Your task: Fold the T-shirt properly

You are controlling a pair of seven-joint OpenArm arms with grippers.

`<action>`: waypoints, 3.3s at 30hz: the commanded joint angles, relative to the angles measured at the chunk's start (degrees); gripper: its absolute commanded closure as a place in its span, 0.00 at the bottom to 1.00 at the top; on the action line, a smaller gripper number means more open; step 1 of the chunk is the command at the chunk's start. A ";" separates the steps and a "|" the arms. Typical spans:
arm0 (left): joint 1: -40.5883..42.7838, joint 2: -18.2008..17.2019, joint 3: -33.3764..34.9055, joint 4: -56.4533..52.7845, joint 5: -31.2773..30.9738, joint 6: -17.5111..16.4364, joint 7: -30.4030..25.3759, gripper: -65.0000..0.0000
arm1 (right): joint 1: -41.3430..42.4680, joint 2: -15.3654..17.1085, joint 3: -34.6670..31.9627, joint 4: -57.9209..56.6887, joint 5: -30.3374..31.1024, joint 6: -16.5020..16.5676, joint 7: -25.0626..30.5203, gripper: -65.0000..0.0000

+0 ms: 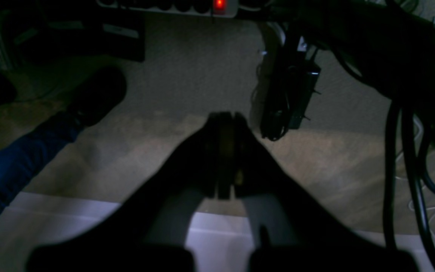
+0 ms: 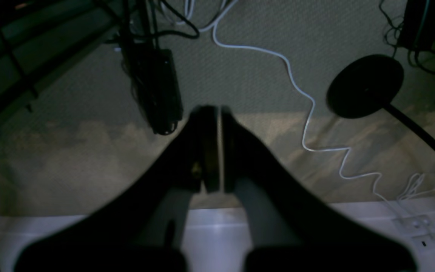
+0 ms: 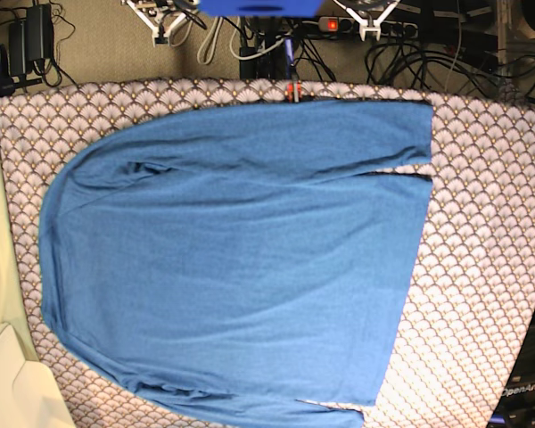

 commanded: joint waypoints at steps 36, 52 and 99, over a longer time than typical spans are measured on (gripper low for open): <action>13.37 -0.69 -0.20 17.99 -0.08 0.03 0.03 1.00 | -14.06 1.32 -2.49 18.92 -0.58 0.52 -0.08 1.00; 31.13 -1.92 -0.55 43.84 -0.35 0.12 -0.05 1.00 | -34.54 4.57 -2.58 49.16 -0.49 0.52 -0.34 1.00; 56.10 -3.41 -6.35 103.53 -0.44 0.29 0.47 0.47 | -58.37 4.75 4.80 107.18 -0.32 0.60 0.19 0.62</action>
